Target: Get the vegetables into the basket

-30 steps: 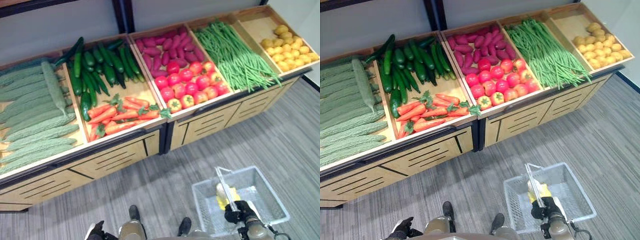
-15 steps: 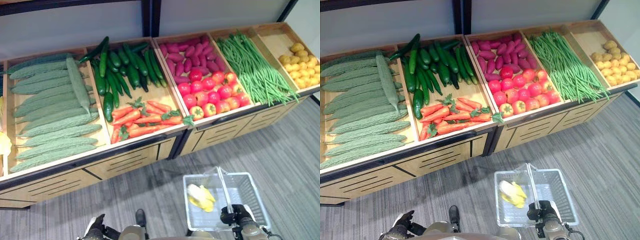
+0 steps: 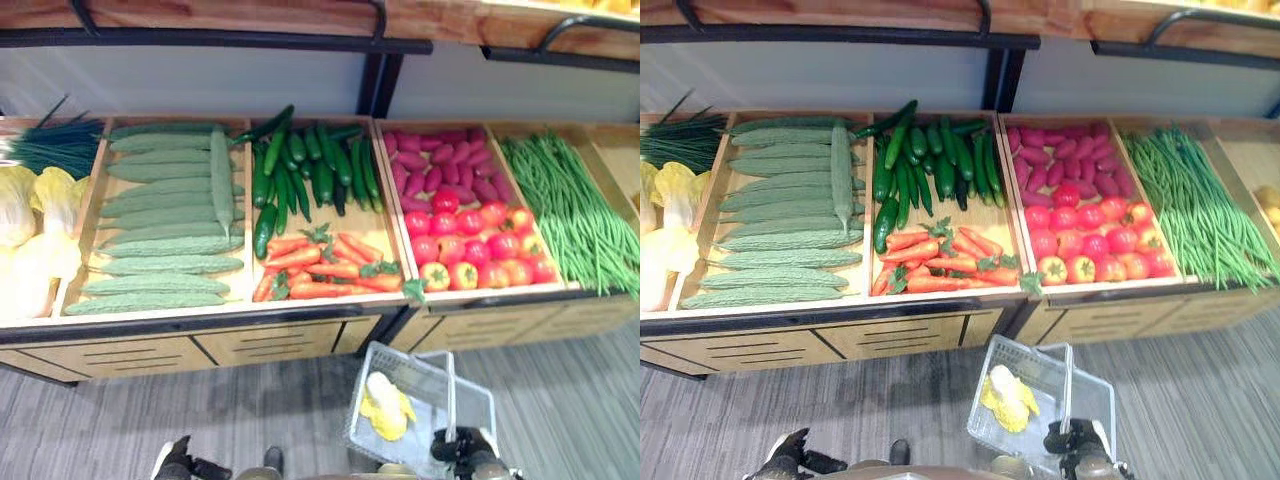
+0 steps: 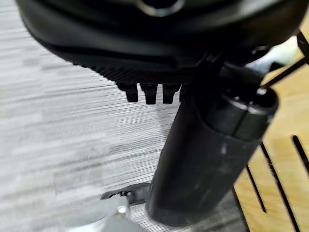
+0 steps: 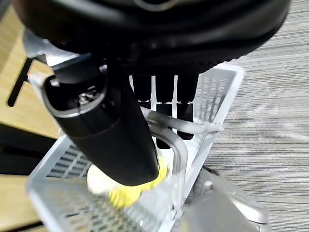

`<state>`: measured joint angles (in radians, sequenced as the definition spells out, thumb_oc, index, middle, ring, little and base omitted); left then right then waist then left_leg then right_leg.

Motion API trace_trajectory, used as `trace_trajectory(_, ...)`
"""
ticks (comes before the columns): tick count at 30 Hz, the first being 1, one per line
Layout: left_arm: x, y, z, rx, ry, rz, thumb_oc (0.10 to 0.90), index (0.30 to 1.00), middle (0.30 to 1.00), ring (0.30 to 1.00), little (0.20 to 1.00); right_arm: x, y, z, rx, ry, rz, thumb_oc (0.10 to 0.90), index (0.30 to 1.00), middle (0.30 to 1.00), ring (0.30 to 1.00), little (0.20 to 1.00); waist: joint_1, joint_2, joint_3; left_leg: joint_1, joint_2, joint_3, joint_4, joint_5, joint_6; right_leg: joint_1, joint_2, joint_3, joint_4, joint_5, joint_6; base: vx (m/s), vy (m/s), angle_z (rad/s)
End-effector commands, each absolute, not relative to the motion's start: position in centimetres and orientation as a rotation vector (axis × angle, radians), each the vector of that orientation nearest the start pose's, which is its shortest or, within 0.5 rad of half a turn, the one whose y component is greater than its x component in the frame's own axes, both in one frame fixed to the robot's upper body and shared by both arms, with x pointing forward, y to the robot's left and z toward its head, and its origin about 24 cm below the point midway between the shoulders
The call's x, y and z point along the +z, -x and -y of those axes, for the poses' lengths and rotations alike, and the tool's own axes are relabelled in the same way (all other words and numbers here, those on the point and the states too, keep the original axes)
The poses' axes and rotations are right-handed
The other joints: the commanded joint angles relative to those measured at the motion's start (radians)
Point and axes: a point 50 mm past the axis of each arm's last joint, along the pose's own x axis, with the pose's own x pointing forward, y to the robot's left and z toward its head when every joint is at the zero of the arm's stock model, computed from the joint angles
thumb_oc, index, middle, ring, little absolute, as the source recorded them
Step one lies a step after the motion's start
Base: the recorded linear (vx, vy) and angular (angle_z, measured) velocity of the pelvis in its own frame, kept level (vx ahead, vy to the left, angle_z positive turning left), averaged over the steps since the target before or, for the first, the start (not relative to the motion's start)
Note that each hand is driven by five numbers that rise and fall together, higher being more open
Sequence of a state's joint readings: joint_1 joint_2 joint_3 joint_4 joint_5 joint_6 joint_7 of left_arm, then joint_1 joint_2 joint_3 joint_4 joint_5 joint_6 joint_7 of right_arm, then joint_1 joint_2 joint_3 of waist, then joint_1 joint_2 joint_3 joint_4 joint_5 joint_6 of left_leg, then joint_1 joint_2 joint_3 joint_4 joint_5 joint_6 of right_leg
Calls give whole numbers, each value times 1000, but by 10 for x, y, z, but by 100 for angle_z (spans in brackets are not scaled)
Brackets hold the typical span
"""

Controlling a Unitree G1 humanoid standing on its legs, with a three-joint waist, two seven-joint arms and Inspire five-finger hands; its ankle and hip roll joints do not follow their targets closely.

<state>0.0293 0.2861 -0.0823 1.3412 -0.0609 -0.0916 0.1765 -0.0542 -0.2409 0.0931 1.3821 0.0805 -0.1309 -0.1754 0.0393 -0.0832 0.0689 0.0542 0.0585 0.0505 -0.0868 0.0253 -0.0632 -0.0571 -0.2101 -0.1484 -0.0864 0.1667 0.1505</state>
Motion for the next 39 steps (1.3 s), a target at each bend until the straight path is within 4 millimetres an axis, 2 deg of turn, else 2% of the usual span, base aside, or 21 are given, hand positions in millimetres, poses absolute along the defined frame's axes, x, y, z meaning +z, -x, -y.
trace_trajectory(1, -155, -78, -269, 362, -308, -1205, 900, 1000, 1000, 1000, 1000, -144, -65, 304, -406, 434, -1250, 400, 300, 300, 300, 300, -2, 7, 23, -46, 110, -37, 22, 26, -51, 8, -2, -9, 50, -38, 42, 109, -311, 12)
trace_trajectory(5, -158, -68, -265, 411, -250, -1240, 900, 1000, 1000, 1000, 1000, -142, -62, 308, -426, 437, -1250, 400, 300, 300, 300, 300, -7, 21, 17, -52, 132, -31, 27, 50, -76, 39, 15, -40, 18, -43, 32, 39, -142, 7)
trace_trajectory(9, -158, -72, -261, 531, -141, -1207, 900, 1000, 1000, 1000, 1000, -140, -54, 315, -468, 436, -1263, 400, 300, 300, 300, 300, -21, 36, 7, -61, 146, 60, 25, 85, -86, 63, 6, -86, 4, -49, 30, 4, -37, 33)
trace_trajectory(11, -154, -69, -275, 757, -27, -1159, 900, 1000, 1000, 1000, 1000, -141, -49, 315, -470, 445, -1283, 400, 300, 300, 300, 300, -20, 42, -9, -43, 150, 76, 10, 83, -89, 69, 11, -90, -1, -54, 28, 34, -22, 30)
trace_trajectory(14, -138, -70, -308, 1091, 68, -1026, 900, 1000, 1000, 1000, 1000, -142, -43, 315, -476, 466, -1302, 400, 300, 300, 300, 300, -20, 44, -27, -29, 153, 88, 0, 78, -91, 75, 11, -92, -1, -58, 29, 30, -3, -8)
trace_trajectory(16, -117, -68, -345, 1362, 91, -917, 900, 1000, 1000, 1000, 1000, -140, -42, 317, -490, 489, -1292, 400, 300, 300, 300, 300, -21, 41, -35, -29, 150, 97, 0, 65, -94, 70, 2, -92, -1, -56, 36, -19, 42, -13)
trace_trajectory(17, -99, -69, -370, 1506, 131, -806, 900, 1000, 1000, 1000, 1000, -139, -42, 319, -487, 499, -1289, 400, 300, 300, 300, 300, -20, 39, -41, -24, 147, 102, 0, 58, -96, 67, -4, -88, -1, -50, 43, -29, 55, 2)
trace_trajectory(19, -68, -75, -405, 1615, 82, -656, 900, 1000, 1000, 1000, 1000, -139, -41, 321, -469, 510, -1293, 400, 300, 300, 300, 300, -18, 37, -47, -21, 140, 104, 0, 50, -97, 65, -14, -85, -1, -39, 52, -33, 67, -3)
trace_trajectory(20, -66, -77, -408, 1609, 76, -644, 900, 1000, 1000, 1000, 1000, -139, -40, 321, -466, 508, -1295, 400, 300, 300, 300, 300, -18, 36, -49, -21, 139, 102, 0, 48, -96, 65, -17, -86, -1, -37, 54, -32, 83, -1)
trace_trajectory(21, -27, -93, -437, 1625, -49, -465, 900, 1000, 1000, 1000, 1000, -139, -35, 321, -458, 508, -1300, 400, 300, 300, 300, 300, -15, 39, -54, -23, 135, 99, 0, 44, -97, 66, -22, -89, -1, -33, 59, -15, 65, 1)
trace_trajectory(22, 14, -114, -450, 1569, -304, -308, 900, 1000, 1000, 1000, 1000, -142, -32, 314, -444, 500, -1296, 400, 300, 300, 300, 300, -12, 33, -54, -21, 134, 93, 0, 38, -98, 71, -26, -93, -1, -35, 64, -10, 59, 4)
trace_trajectory(24, 82, -154, -440, 1415, -580, 27, 900, 1000, 1000, 1000, 1000, -144, -27, 310, -465, 470, -1287, 400, 300, 300, 300, 300, 4, 26, -52, -28, 128, 78, 0, 35, -96, 73, -33, -103, -1, -33, 68, -30, 19, 11)
trace_trajectory(26, 103, -174, -406, 1111, -766, 165, 900, 1000, 1000, 1000, 1000, -142, -26, 316, -508, 448, -1289, 400, 300, 300, 300, 300, 12, 25, -45, -47, 121, 56, 0, 42, -91, 71, -44, -117, -1, -25, 70, -87, 24, 29)
trace_trajectory(27, 126, -187, -401, 974, -810, 250, 900, 1000, 1000, 1000, 1000, -139, -29, 321, -512, 452, -1279, 400, 300, 300, 300, 300, 9, 32, -41, -45, 120, 54, 0, 39, -92, 75, -46, -118, -1, -24, 73, -82, 41, 30)
trace_trajectory(28, 130, -186, -407, 957, -803, 242, 900, 1000, 1000, 1000, 1000, -138, -32, 323, -506, 457, -1268, 400, 300, 300, 300, 300, 8, 33, -41, -50, 116, 54, 0, 45, -91, 70, -50, -117, -1, -18, 74, -57, 45, 21)
trace_trajectory(29, 149, -192, -405, 865, -823, 301, 900, 1000, 1000, 1000, 1000, -137, -36, 325, -492, 469, -1251, 400, 300, 300, 300, 300, 5, 37, -43, -53, 114, 55, 0, 46, -91, 68, -53, -116, -1, -14, 77, -40, 31, 8)
trace_trajectory(30, 150, -192, -406, 862, -823, 301, 900, 1000, 1000, 1000, 1000, -137, -36, 324, -490, 466, -1252, 400, 300, 300, 300, 300, 6, 34, -44, -53, 114, 55, 0, 45, -91, 67, -53, -116, -1, -14, 77, -24, 33, -1)
trace_trajectory(32, 178, -210, -388, 591, -925, 357, 900, 1000, 1000, 1000, 1000, -135, -42, 327, -450, 464, -1221, 400, 300, 300, 300, 300, -3, 44, -48, -55, 109, 59, 0, 45, -91, 64, -60, -111, -1, -6, 82, -23, 38, -8)
trace_trajectory(33, 178, -210, -388, 590, -925, 357, 900, 1000, 1000, 1000, 1000, -135, -42, 327, -450, 463, -1221, 400, 300, 300, 300, 300, -3, 44, -49, -56, 109, 59, 0, 45, -91, 63, -61, -111, -1, -5, 82, -19, 41, -5)
trace_trajectory(34, 190, -227, -368, 391, -1013, 368, 900, 1000, 1000, 1000, 1000, -134, -45, 327, -417, 464, -1212, 400, 300, 300, 300, 300, -15, 48, -55, -53, 106, 68, 0, 41, -91, 56, -65, -105, -1, -1, 85, -9, 25, -3)
trace_trajectory(39, 189, -258, -325, 19, -1101, 340, 900, 1000, 1000, 1000, 1000, -132, -58, 327, -360, 488, -1170, 400, 300, 300, 300, 300, -49, 55, -62, -43, 103, 93, 0, 35, -89, 41, -70, -79, -1, 9, 92, -3, 17, -12)
